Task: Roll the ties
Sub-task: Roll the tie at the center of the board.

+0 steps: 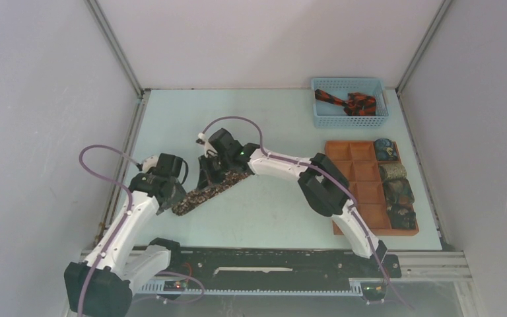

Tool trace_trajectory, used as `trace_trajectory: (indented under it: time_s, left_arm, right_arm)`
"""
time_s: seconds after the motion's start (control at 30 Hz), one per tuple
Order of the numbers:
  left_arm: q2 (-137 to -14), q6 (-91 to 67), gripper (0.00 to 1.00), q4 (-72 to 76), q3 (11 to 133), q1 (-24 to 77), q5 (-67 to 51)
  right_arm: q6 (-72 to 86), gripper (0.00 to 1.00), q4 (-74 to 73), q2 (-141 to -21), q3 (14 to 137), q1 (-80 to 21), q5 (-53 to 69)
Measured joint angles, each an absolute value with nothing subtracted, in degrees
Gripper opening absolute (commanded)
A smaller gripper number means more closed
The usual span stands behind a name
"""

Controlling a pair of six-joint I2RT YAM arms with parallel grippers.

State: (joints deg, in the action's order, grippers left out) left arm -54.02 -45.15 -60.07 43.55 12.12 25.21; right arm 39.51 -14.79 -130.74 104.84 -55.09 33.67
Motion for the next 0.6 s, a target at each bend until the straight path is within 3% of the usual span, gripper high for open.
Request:
trace_trajectory:
  time_s: [0.43, 0.6]
  left_arm:
    - [-58.8, -47.2, 0.54, -51.4, 38.1, 11.4, 20.7]
    - [-54.9, -47.6, 0.61, -49.5, 37.5, 11.4, 20.3]
  right_arm:
    - [39.3, 0.04, -17.5, -134.5, 105.4, -53.6, 33.6]
    - [39.0, 0.03, -17.4, -134.9, 105.4, -52.3, 33.6]
